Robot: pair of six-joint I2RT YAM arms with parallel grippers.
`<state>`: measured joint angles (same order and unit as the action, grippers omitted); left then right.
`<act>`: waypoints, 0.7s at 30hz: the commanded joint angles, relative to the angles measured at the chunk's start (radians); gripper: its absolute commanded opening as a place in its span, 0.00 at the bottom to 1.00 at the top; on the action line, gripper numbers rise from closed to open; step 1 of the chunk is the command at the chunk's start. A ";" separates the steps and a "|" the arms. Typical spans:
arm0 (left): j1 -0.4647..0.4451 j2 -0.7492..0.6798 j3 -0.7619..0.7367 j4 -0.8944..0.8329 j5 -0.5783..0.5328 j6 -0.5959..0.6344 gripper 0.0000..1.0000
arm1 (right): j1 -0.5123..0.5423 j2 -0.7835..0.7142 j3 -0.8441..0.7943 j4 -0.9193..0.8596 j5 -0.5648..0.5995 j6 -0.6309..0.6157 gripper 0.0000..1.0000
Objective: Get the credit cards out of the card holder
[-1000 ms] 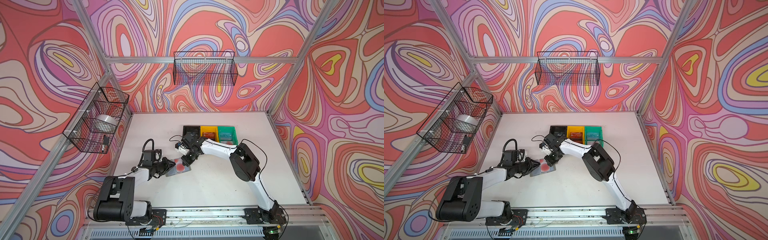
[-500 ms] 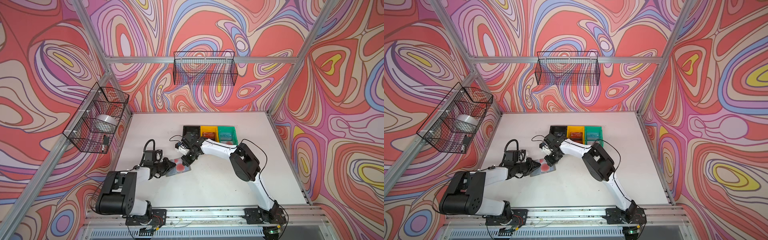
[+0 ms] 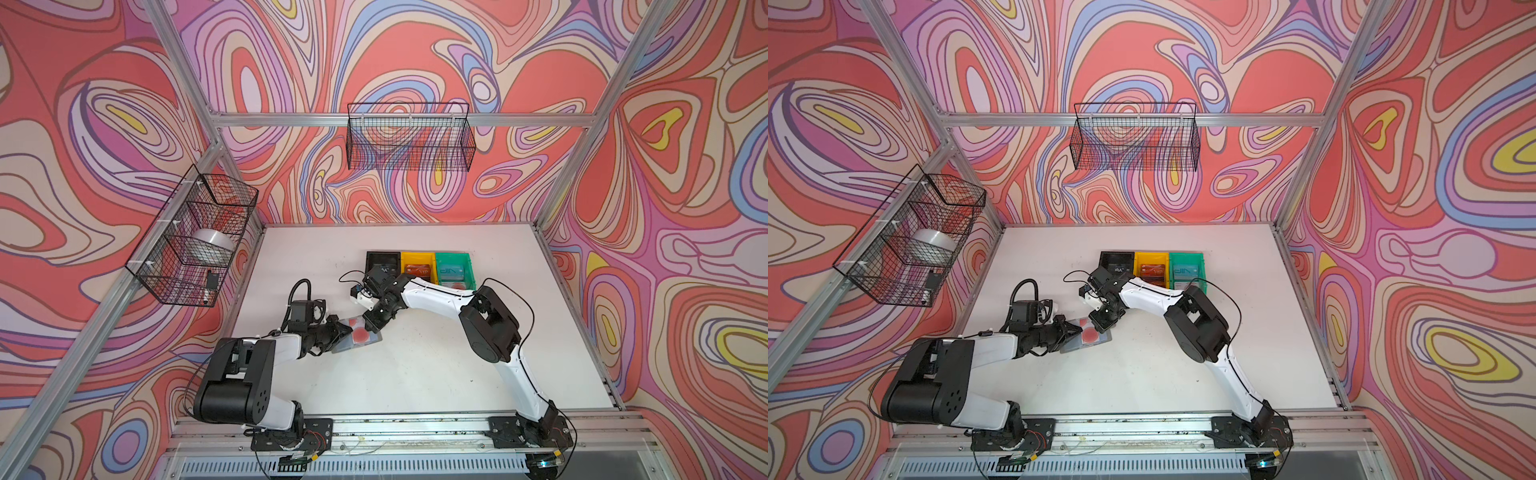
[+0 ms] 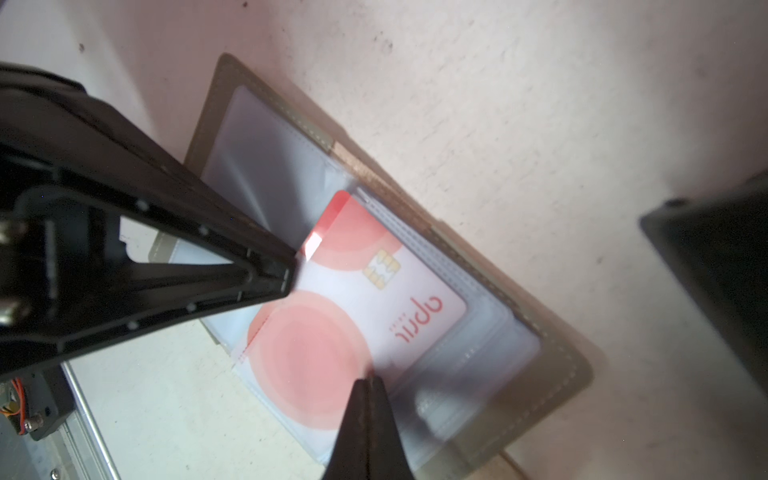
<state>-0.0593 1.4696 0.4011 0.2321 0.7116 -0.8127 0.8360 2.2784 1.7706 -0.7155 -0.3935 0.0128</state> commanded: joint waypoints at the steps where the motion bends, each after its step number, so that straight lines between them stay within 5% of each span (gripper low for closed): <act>1: -0.007 0.019 -0.002 0.006 -0.002 0.000 0.01 | 0.001 0.041 -0.029 -0.021 0.018 0.000 0.00; 21: 0.001 -0.107 0.012 -0.202 -0.106 0.064 0.00 | -0.007 0.035 -0.037 -0.023 0.025 0.008 0.01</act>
<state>-0.0643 1.3811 0.4042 0.1108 0.6476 -0.7689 0.8326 2.2784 1.7638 -0.7063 -0.4011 0.0151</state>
